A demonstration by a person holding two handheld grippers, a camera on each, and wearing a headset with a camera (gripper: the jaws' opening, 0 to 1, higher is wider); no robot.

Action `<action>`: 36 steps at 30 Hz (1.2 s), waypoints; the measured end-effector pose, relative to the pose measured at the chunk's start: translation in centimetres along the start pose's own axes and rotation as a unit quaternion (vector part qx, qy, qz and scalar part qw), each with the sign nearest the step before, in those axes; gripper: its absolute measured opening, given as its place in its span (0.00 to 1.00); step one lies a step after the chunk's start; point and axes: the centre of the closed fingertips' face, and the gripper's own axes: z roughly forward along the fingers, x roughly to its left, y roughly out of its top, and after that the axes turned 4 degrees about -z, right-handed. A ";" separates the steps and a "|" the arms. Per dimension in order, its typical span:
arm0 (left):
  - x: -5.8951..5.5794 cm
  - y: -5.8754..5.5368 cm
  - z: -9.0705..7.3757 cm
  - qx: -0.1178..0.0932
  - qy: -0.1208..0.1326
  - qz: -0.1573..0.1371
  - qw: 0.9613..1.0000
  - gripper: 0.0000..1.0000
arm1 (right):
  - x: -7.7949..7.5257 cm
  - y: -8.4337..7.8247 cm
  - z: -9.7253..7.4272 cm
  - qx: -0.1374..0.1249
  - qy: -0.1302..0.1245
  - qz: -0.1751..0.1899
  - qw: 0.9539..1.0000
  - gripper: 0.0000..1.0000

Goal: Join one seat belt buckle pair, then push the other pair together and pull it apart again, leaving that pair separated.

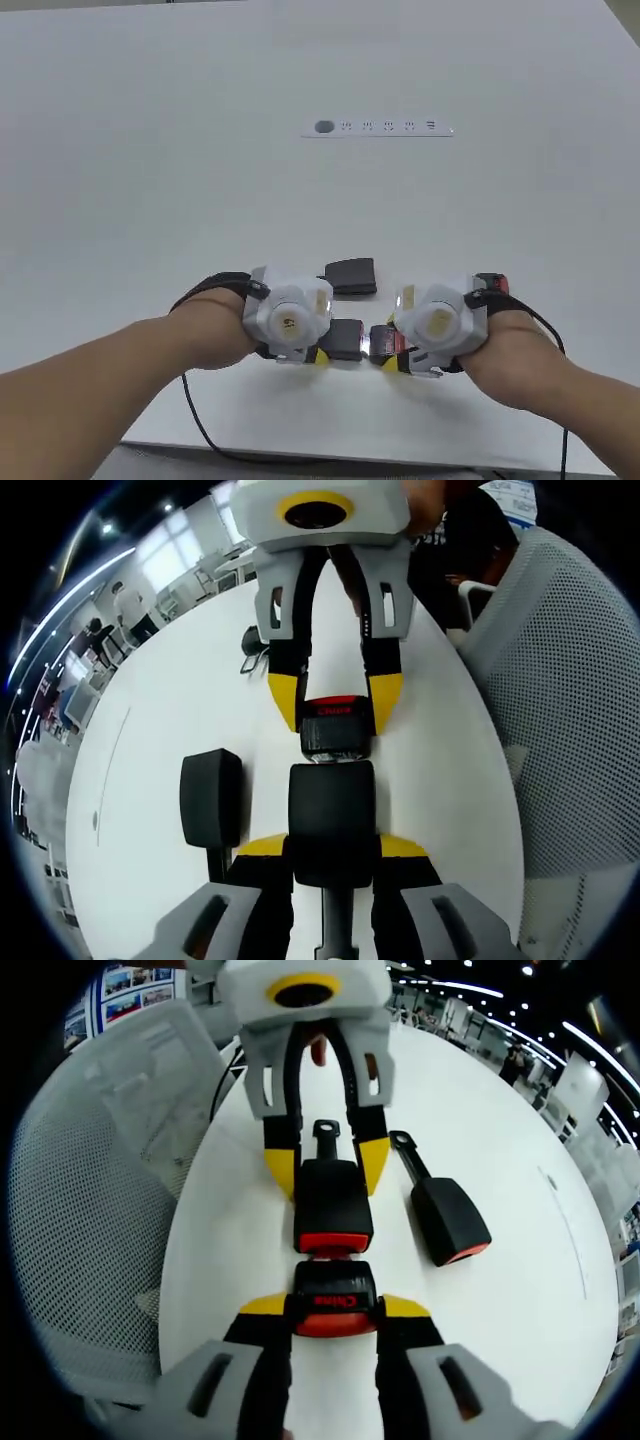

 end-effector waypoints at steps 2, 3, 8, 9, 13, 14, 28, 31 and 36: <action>0.0 0.0 0.0 0.001 0.000 -0.002 1.000 0.29 | 0.0 0.1 0.0 0.007 0.002 -0.002 1.000 0.30; 0.0 0.0 0.0 0.002 0.000 -0.003 1.000 0.29 | 0.0 0.1 0.0 0.010 0.004 -0.006 1.000 0.30; -0.2 0.0 0.0 0.004 0.001 -0.006 1.000 0.30 | 0.0 0.0 0.0 0.009 0.008 -0.008 1.000 0.31; -0.2 0.0 0.0 0.005 0.000 -0.006 1.000 0.30 | 0.0 0.0 0.0 0.009 0.008 -0.009 1.000 0.31; -0.2 -0.2 0.1 0.010 0.000 -0.006 1.000 0.31 | 0.0 0.1 -0.1 0.009 0.011 -0.008 1.000 0.32; -0.2 -0.2 0.1 0.012 -0.002 -0.003 1.000 0.31 | 0.0 0.1 -0.1 0.009 0.011 -0.007 1.000 0.32; 0.0 -0.3 -1.9 0.009 0.003 -0.050 0.999 0.31 | -0.6 2.0 -1.5 -0.014 -0.001 0.014 1.000 0.33; 0.3 0.5 -3.3 -0.001 0.010 -0.045 0.999 0.30 | -1.2 2.9 -2.7 -0.025 -0.008 0.008 1.000 0.33; 2.5 2.6 -4.7 -0.022 0.032 -0.038 0.999 0.29 | -2.3 3.0 -4.0 -0.030 -0.020 -0.002 0.999 0.33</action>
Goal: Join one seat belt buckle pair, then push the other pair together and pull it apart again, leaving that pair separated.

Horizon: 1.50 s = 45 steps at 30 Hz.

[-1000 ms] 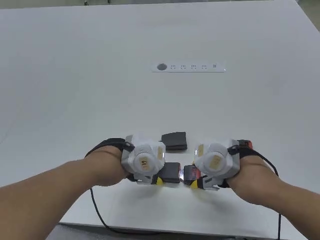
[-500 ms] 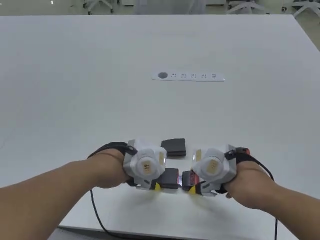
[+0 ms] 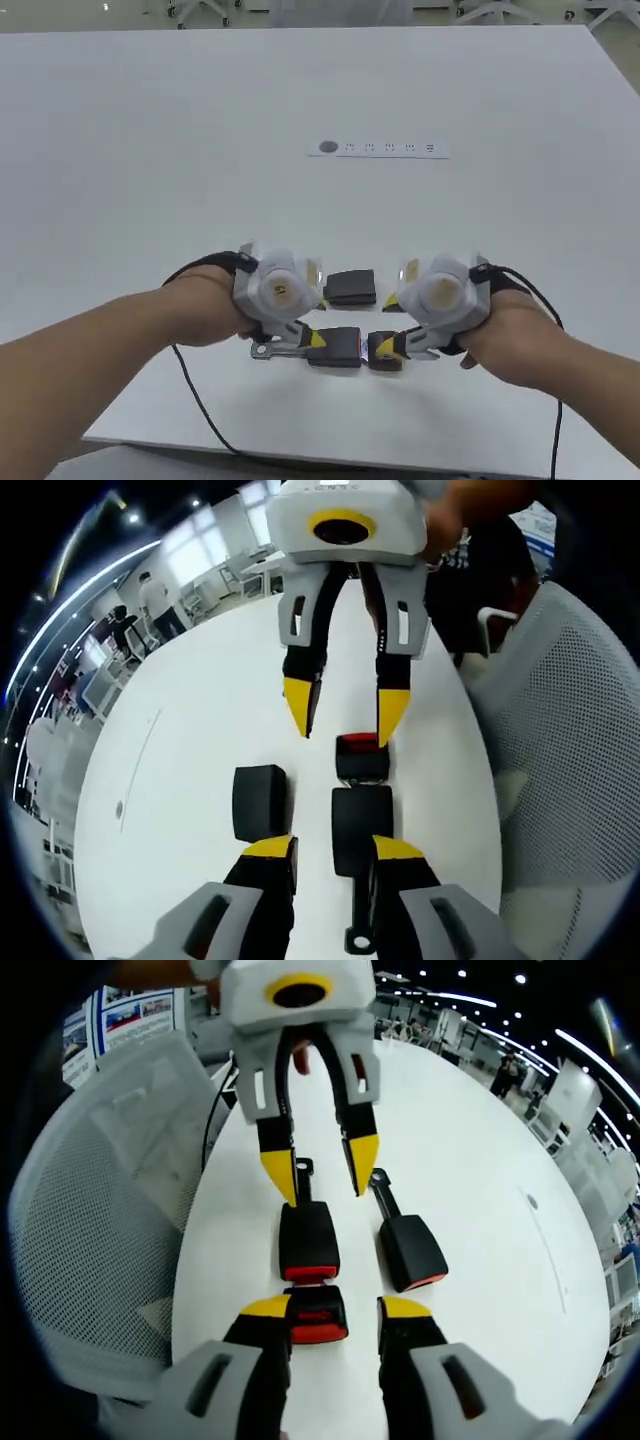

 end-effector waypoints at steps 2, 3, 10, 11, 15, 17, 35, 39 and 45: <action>0.8 0.7 0.2 -0.005 0.008 0.003 1.000 0.29 | -0.4 -0.6 -0.3 0.005 -0.003 -0.005 1.000 0.32; 1.2 0.9 0.3 -0.005 0.010 0.004 1.000 0.30 | -0.8 -1.0 -0.5 0.006 -0.006 -0.005 1.000 0.32; 3.9 2.1 1.6 -0.005 0.025 0.006 1.000 0.32 | -3.0 -4.7 -2.3 0.024 -0.023 0.003 0.999 0.32; 4.3 2.2 1.8 -0.006 0.026 0.004 1.000 0.33 | -3.4 -5.3 -2.6 0.026 -0.026 0.005 0.999 0.33; 5.6 2.9 2.8 -0.015 0.019 -0.016 1.000 0.33 | -5.1 -8.2 -4.1 0.040 -0.037 0.019 0.998 0.35; 6.2 2.6 3.4 -0.006 0.017 -0.011 1.000 0.34 | -5.8 -9.7 -4.7 0.049 -0.039 0.026 0.998 0.36; 6.0 0.4 6.3 0.045 -0.025 0.010 0.999 0.39 | -6.0 -14.9 -4.4 0.073 -0.014 0.055 0.996 0.33; 5.8 0.2 6.4 0.045 -0.031 0.010 0.998 0.33 | -5.9 -15.0 -4.2 0.076 -0.009 0.048 0.996 0.33; 5.6 0.0 6.7 0.054 -0.026 0.065 0.996 0.32 | -5.8 -14.9 -4.1 0.073 0.002 0.040 0.997 0.32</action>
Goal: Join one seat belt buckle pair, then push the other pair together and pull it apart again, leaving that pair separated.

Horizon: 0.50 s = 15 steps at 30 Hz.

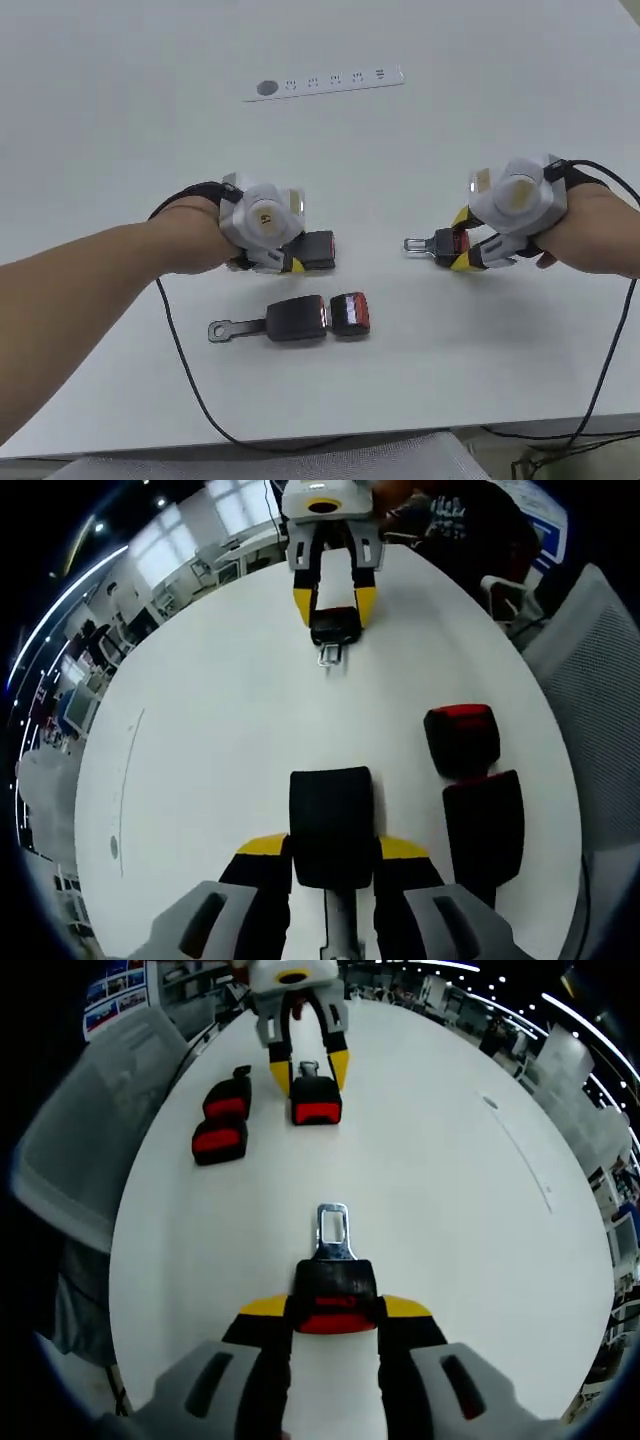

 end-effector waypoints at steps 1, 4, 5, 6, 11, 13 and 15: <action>0.0 0.0 0.0 0.002 0.001 0.002 1.000 0.32 | 0.0 0.0 0.0 0.000 0.002 -0.003 1.000 0.32; 0.2 -0.2 0.1 0.003 0.001 -0.001 1.000 0.32 | 0.0 0.3 0.1 0.005 0.002 -0.010 1.000 0.32; 0.3 -0.4 0.1 0.002 0.001 -0.004 1.000 0.32 | -0.1 0.4 0.2 0.007 0.001 -0.002 1.000 0.32; 0.3 -0.4 0.2 0.002 0.001 -0.005 1.000 0.32 | -0.1 0.7 0.2 0.007 0.001 -0.002 1.000 0.32; 0.4 -0.6 0.3 -0.001 -0.002 -0.005 1.000 0.32 | 0.2 2.7 1.3 0.000 0.003 -0.011 1.000 0.32; 0.5 -0.7 0.4 -0.002 -0.002 -0.006 1.000 0.31 | 0.3 3.5 1.7 -0.001 0.003 -0.018 1.000 0.32; 0.5 -0.7 0.4 0.000 -0.001 -0.003 1.000 0.31 | 0.3 4.3 2.2 -0.002 0.005 -0.024 1.000 0.32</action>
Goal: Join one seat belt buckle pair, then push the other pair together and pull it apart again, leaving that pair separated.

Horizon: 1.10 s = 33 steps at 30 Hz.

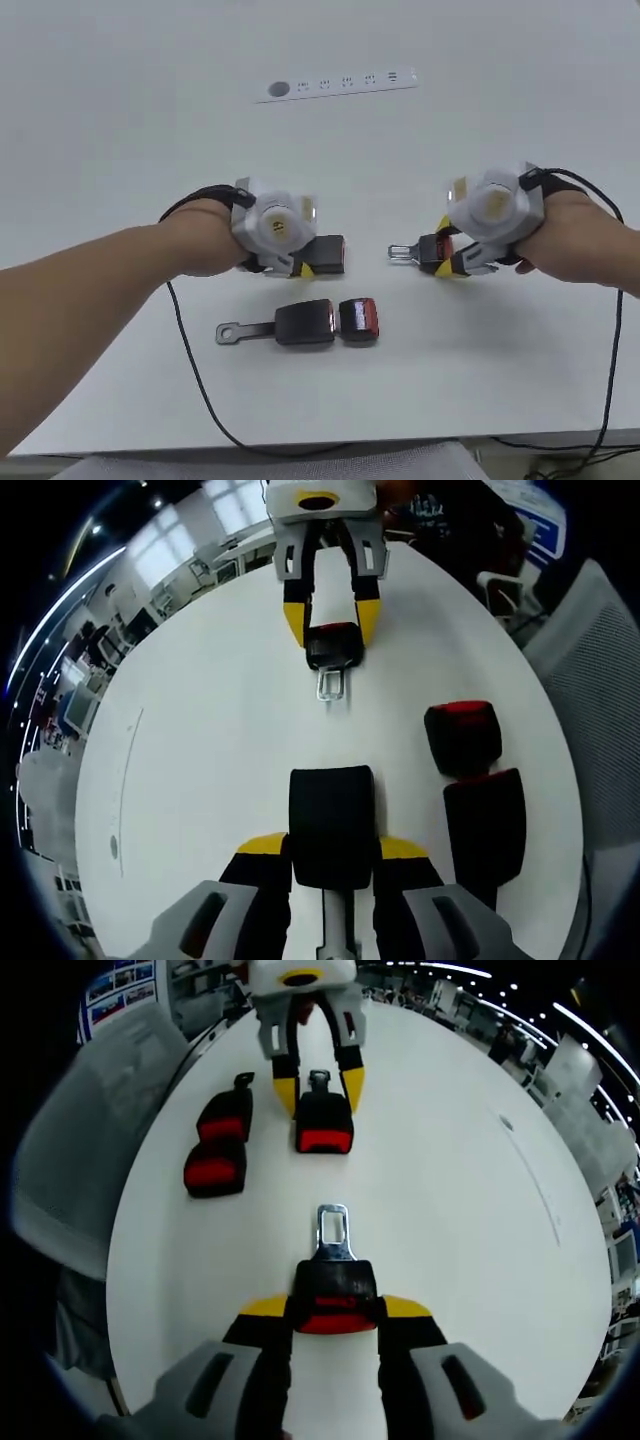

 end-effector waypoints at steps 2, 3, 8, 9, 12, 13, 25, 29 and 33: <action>0.0 -0.1 0.1 0.002 0.001 0.001 1.000 0.31 | 0.0 0.6 0.3 -0.001 0.000 -0.002 1.000 0.32; 0.0 0.0 0.1 0.003 0.002 0.002 1.000 0.31 | -0.1 1.0 0.5 -0.002 0.000 -0.004 1.000 0.32; 0.1 -0.1 0.2 0.004 0.007 -0.006 1.000 0.31 | -0.2 2.8 1.6 -0.004 0.000 -0.007 1.000 0.32; 0.1 -0.1 0.3 0.005 0.008 -0.008 1.000 0.31 | -0.2 3.2 1.8 -0.005 0.000 -0.009 1.000 0.32; 0.1 -0.1 0.3 0.008 0.010 -0.010 1.000 0.31 | -0.3 3.8 2.2 -0.005 -0.002 -0.008 1.000 0.32; 0.1 -0.1 0.3 0.008 0.011 -0.009 1.000 0.31 | -0.4 3.9 2.3 -0.005 -0.002 -0.008 1.000 0.32; 0.1 -0.1 0.4 0.008 0.014 -0.014 1.000 0.31 | -0.8 4.2 2.7 0.001 -0.007 -0.029 1.000 0.32; 0.1 -0.1 0.4 0.002 0.015 -0.020 1.000 0.31 | -0.6 5.0 2.9 -0.008 -0.007 -0.036 0.999 0.32; 0.0 -0.1 0.3 -0.003 0.012 -0.019 1.000 0.30 | -0.7 5.8 3.1 -0.018 -0.007 -0.034 0.999 0.31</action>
